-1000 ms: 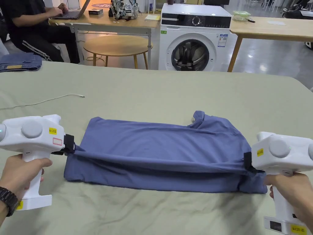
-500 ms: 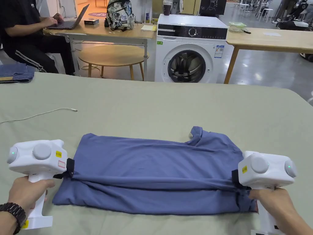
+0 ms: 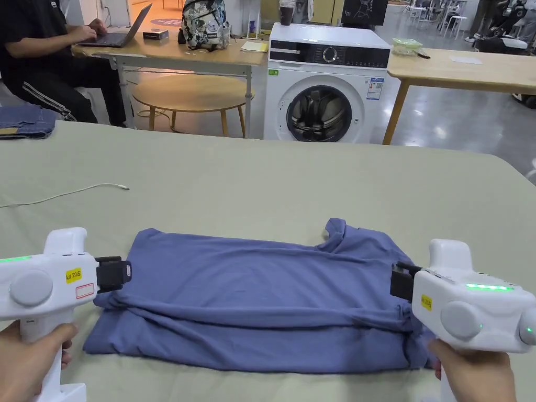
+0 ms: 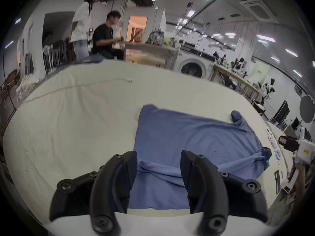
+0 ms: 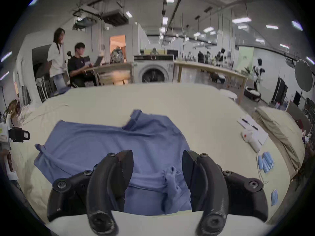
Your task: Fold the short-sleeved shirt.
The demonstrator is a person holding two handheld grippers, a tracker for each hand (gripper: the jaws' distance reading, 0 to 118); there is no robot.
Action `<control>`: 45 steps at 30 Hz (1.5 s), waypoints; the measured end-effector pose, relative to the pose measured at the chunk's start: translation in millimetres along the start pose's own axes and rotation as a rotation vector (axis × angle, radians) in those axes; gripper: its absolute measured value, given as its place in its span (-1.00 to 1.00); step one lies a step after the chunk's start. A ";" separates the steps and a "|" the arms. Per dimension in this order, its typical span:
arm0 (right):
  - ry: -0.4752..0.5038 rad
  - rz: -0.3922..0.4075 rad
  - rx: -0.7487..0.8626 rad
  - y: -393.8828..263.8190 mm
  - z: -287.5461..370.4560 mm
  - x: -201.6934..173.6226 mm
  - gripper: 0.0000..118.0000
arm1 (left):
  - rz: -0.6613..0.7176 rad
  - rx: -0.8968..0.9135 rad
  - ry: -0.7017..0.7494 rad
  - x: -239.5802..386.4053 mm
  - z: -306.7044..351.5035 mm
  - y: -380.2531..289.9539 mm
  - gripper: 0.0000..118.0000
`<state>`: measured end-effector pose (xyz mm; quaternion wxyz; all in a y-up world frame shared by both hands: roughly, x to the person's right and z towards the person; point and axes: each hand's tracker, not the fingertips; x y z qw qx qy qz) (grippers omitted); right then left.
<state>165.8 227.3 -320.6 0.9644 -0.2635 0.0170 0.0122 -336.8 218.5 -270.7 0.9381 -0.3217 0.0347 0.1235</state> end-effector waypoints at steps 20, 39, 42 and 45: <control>0.009 0.014 0.091 -30.5 59.2 -32.8 -1.00 | -0.074 -0.119 0.044 -4.3 19.2 -30.4 -1.00; -0.037 0.011 -0.047 -61.4 42.5 -3.3 -1.00 | -0.006 -0.538 0.163 -24.7 -66.4 -44.5 0.02; -0.039 -0.003 -0.064 -63.7 39.9 2.9 -1.00 | -0.106 -0.530 0.177 -8.1 -61.0 -47.5 -0.35; -0.040 -0.025 -0.088 -62.4 35.7 12.3 -1.00 | -0.093 -0.515 0.117 -3.7 -57.1 -50.4 -0.93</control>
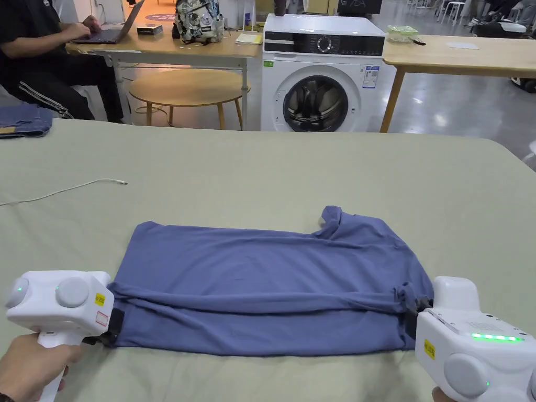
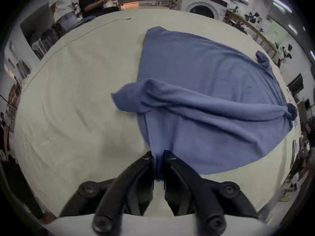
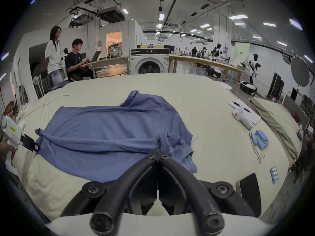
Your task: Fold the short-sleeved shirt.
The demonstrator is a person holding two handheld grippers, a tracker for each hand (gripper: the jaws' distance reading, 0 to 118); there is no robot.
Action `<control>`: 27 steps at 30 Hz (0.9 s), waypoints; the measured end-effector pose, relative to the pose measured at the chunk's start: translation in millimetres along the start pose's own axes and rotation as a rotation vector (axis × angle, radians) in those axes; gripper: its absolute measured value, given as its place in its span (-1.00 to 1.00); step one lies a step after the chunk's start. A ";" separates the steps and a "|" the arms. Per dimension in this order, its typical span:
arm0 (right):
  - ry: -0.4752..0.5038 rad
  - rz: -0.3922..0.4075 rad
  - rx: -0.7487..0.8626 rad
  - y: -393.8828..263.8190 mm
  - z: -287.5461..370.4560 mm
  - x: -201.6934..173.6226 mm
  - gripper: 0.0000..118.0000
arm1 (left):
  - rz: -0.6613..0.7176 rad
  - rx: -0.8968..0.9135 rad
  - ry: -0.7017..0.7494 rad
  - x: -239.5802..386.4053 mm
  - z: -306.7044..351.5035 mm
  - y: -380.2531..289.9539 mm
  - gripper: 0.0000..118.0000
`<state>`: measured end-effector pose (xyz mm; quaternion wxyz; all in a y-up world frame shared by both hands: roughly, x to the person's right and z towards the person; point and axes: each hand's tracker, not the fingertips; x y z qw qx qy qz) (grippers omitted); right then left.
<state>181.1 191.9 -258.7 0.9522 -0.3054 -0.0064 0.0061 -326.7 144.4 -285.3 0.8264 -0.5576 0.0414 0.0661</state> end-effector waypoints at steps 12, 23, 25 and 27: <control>0.061 -0.030 -0.206 48.0 -33.8 65.1 -0.42 | 0.013 0.136 -0.039 -17.7 30.6 -19.2 -0.94; 0.029 0.074 -0.429 13.9 -100.0 46.1 0.15 | 0.025 0.140 -0.055 -20.6 28.3 -21.4 -0.94; 0.019 0.077 -0.443 6.6 -108.7 47.5 0.13 | 0.025 0.134 -0.054 -20.7 25.8 -22.2 -0.94; 0.005 0.075 -0.444 -0.2 -113.6 50.5 -0.22 | 0.023 0.130 -0.052 -21.1 22.9 -22.9 -0.94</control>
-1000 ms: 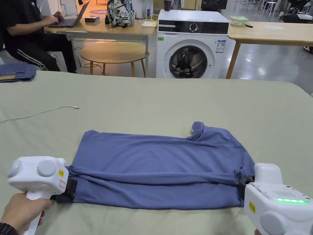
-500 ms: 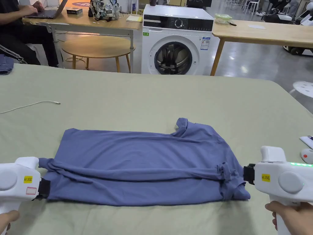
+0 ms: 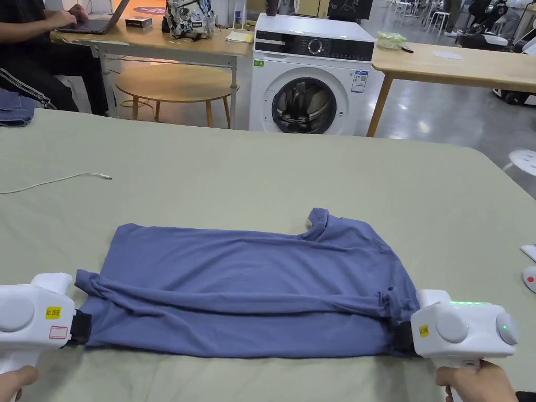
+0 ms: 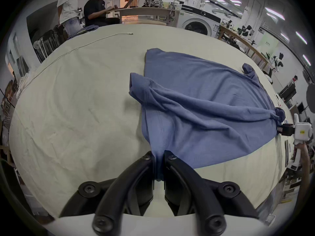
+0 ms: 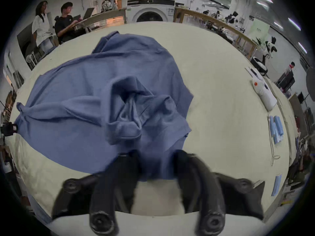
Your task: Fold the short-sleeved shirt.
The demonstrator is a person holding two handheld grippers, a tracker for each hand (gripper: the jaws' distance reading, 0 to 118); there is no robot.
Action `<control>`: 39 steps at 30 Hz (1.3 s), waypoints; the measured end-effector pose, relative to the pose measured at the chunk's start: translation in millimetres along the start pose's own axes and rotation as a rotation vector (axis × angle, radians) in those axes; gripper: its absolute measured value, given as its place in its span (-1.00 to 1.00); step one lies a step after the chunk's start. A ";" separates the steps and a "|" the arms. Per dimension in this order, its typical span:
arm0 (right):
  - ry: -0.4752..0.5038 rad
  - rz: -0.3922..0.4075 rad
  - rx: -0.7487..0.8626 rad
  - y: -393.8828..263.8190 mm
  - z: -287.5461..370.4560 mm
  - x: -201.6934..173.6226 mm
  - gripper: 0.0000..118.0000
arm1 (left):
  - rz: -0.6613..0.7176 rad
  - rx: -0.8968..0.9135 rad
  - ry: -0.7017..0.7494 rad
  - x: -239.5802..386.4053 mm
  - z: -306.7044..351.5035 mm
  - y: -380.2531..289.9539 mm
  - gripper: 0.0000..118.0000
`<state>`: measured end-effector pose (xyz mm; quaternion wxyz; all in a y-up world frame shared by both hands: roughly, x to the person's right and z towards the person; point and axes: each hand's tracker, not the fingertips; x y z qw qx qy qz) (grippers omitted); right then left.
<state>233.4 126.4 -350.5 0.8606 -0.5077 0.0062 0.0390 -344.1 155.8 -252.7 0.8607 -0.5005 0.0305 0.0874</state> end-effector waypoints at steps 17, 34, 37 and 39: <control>0.066 -0.037 0.157 10.4 71.1 7.6 -0.94 | 0.015 0.104 -0.044 1.8 45.9 11.2 -0.94; 0.083 0.029 0.091 -74.3 136.6 3.1 -0.94 | 0.081 0.096 -0.043 -34.0 84.1 -71.3 -0.94; 0.052 0.041 0.025 -95.3 115.1 -2.2 -0.94 | 0.073 0.053 -0.027 -32.9 70.2 -88.0 -0.94; 0.023 0.058 0.002 -106.2 103.3 -7.0 -0.94 | 0.069 0.024 -0.014 -31.2 60.5 -95.4 -0.94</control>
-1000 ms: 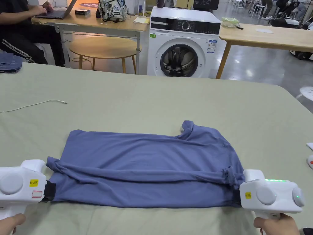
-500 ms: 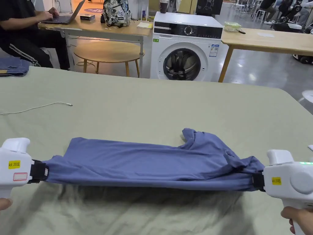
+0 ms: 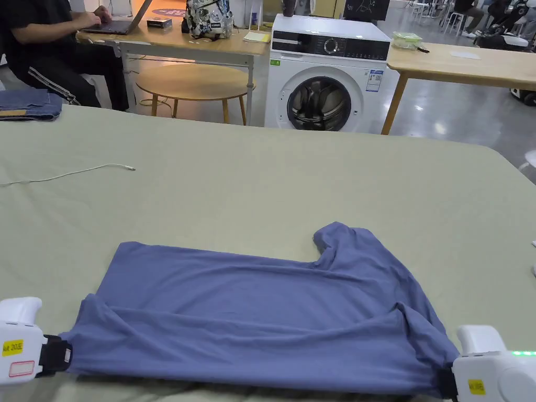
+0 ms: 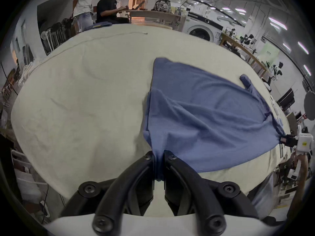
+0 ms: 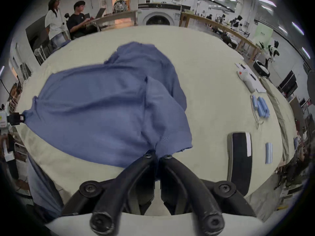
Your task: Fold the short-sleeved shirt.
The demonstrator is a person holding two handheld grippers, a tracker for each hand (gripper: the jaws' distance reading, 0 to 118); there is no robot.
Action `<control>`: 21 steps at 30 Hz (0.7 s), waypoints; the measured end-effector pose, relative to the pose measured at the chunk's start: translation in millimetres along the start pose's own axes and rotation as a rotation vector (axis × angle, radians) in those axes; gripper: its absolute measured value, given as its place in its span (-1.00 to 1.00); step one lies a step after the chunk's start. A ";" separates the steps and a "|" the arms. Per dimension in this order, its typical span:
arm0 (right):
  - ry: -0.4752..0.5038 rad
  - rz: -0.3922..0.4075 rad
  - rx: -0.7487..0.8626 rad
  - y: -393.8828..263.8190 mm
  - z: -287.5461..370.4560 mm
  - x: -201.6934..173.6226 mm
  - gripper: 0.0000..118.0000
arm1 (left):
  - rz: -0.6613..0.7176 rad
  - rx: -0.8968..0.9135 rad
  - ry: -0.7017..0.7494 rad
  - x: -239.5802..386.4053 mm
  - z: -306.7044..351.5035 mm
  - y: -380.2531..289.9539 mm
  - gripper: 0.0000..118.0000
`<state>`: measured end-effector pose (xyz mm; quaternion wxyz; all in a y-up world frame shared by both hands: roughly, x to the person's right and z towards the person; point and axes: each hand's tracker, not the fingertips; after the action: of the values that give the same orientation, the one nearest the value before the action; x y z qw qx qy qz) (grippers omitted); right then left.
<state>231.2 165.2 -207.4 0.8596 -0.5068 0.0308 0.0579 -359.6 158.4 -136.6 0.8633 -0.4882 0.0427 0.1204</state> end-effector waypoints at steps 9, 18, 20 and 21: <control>-0.059 0.039 -0.064 -12.8 -40.3 -9.7 -0.94 | -0.031 -0.088 0.054 2.8 -31.0 -8.6 -0.94; -0.097 0.019 0.025 13.4 0.4 -11.8 0.19 | -0.045 -0.008 0.066 17.3 0.1 18.7 -0.57; -0.087 0.018 0.079 28.0 11.6 -18.1 0.25 | -0.041 0.055 0.039 24.9 10.6 31.7 -0.39; -0.086 0.013 0.112 35.1 16.6 -21.4 0.25 | -0.038 0.108 0.012 29.2 15.9 37.3 -0.34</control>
<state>205.3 195.1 -227.4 0.8866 -0.4548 0.0003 0.0836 -341.4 195.2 -164.9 0.8903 -0.4423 0.0449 0.0986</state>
